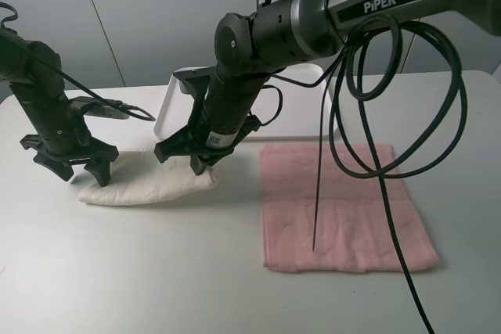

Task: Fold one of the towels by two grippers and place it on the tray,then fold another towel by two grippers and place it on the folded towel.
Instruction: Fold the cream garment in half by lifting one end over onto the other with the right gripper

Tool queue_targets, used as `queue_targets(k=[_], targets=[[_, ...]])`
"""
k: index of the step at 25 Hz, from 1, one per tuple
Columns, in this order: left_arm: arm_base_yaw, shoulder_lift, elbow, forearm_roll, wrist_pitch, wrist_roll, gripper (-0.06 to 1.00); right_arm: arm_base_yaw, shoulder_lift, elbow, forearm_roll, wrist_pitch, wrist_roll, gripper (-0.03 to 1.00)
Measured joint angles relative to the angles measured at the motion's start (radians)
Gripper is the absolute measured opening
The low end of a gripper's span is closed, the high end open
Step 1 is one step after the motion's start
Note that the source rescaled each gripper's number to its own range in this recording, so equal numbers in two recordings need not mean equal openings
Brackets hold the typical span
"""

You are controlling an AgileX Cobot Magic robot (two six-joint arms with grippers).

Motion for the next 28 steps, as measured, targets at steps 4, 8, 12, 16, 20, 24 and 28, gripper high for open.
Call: queue_targets(k=[4, 8, 12, 16, 20, 24, 28], targets=[[0.0, 0.0, 0.0, 0.0, 0.0, 0.0, 0.9, 0.0, 0.019, 0.0, 0.138, -0.02, -0.044, 0.04], [0.0, 0.0, 0.0, -0.002, 0.0, 0.0, 0.9, 0.0, 0.034, 0.0, 0.402, -0.06, -0.198, 0.04], [0.0, 0.0, 0.0, -0.004, 0.0, 0.0, 0.9, 0.0, 0.039, -0.002, 0.62, -0.088, -0.344, 0.04], [0.002, 0.0, 0.0, -0.007, 0.0, 0.0, 0.9, 0.0, 0.083, -0.008, 0.765, -0.088, -0.433, 0.04], [0.001, 0.0, 0.0, -0.011, 0.0, 0.002, 0.9, 0.002, 0.137, -0.008, 0.954, -0.089, -0.566, 0.04], [0.001, 0.0, 0.0, -0.015, 0.0, 0.007, 0.9, 0.016, 0.161, -0.012, 1.094, -0.096, -0.672, 0.04], [0.002, 0.0, 0.0, -0.024, 0.0, 0.019, 0.9, 0.033, 0.179, -0.021, 1.17, -0.114, -0.717, 0.04]])
